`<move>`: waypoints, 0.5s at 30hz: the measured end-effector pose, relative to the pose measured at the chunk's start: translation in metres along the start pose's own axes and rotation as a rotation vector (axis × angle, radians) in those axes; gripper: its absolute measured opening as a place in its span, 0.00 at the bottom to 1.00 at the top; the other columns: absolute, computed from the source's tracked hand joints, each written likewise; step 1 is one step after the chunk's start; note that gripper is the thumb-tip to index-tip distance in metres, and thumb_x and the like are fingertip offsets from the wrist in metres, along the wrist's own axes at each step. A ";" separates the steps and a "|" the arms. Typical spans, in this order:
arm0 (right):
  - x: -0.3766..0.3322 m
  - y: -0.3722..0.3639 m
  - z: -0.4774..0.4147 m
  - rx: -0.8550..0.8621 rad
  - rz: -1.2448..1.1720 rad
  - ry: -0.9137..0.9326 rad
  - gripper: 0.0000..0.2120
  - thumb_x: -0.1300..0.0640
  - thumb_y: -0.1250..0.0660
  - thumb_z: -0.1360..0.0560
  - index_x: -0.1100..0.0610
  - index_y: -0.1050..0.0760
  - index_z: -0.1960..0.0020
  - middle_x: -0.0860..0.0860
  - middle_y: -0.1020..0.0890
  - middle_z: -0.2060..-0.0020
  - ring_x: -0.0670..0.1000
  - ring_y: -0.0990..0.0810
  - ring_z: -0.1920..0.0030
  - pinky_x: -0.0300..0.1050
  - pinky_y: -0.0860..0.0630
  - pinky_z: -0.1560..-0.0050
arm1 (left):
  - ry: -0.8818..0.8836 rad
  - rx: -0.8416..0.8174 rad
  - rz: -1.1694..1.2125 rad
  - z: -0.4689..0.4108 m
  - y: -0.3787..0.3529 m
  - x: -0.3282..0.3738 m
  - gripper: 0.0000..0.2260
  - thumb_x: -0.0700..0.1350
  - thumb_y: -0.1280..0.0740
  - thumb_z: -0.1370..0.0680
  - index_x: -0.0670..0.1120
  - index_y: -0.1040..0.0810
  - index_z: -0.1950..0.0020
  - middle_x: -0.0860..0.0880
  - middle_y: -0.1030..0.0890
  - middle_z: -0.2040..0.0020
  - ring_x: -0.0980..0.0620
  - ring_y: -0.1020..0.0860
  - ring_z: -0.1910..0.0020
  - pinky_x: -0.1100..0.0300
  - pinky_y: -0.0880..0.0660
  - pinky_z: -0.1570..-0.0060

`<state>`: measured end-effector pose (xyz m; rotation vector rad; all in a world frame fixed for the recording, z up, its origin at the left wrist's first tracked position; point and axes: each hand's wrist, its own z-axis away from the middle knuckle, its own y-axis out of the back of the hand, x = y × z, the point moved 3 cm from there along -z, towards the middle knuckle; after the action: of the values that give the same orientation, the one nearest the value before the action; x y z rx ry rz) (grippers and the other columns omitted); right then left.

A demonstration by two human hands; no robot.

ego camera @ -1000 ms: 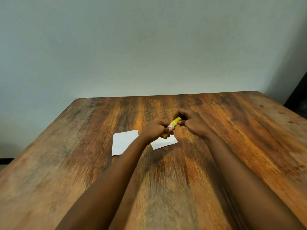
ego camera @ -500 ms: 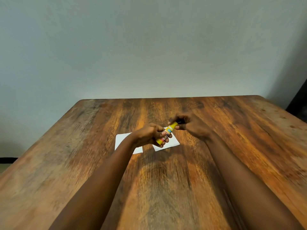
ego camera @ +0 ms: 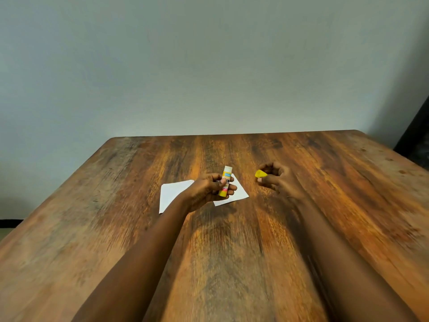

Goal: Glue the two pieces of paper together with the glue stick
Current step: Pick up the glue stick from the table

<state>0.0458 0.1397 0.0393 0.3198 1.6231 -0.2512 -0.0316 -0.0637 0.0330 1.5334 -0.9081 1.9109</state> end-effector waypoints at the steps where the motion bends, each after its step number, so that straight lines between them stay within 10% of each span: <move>1: 0.007 0.004 0.001 0.051 0.043 -0.011 0.15 0.70 0.31 0.30 0.57 0.22 0.46 0.56 0.19 0.49 0.54 0.20 0.49 0.45 0.21 0.52 | -0.015 0.030 -0.013 -0.001 -0.001 -0.001 0.08 0.39 0.41 0.20 0.44 0.22 0.47 0.47 0.16 0.55 0.54 0.17 0.58 0.61 0.20 0.54; 7: 0.037 0.037 0.014 0.406 0.404 -0.102 0.08 0.66 0.34 0.26 0.55 0.25 0.52 0.56 0.19 0.53 0.50 0.22 0.60 0.45 0.26 0.61 | -0.089 0.269 -0.104 -0.003 -0.007 -0.003 0.10 0.43 0.36 0.22 0.40 0.25 0.42 0.44 0.19 0.47 0.49 0.19 0.51 0.55 0.24 0.45; 15: 0.052 0.039 0.022 0.260 0.692 -0.093 0.06 0.66 0.34 0.28 0.57 0.27 0.55 0.55 0.20 0.55 0.55 0.25 0.54 0.49 0.33 0.56 | -0.044 0.363 -0.147 -0.003 -0.018 -0.002 0.14 0.39 0.34 0.23 0.36 0.25 0.39 0.40 0.22 0.38 0.44 0.25 0.39 0.52 0.31 0.32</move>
<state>0.0770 0.1711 -0.0131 1.0248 1.3000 0.0555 -0.0192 -0.0501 0.0334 1.7976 -0.4642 2.0178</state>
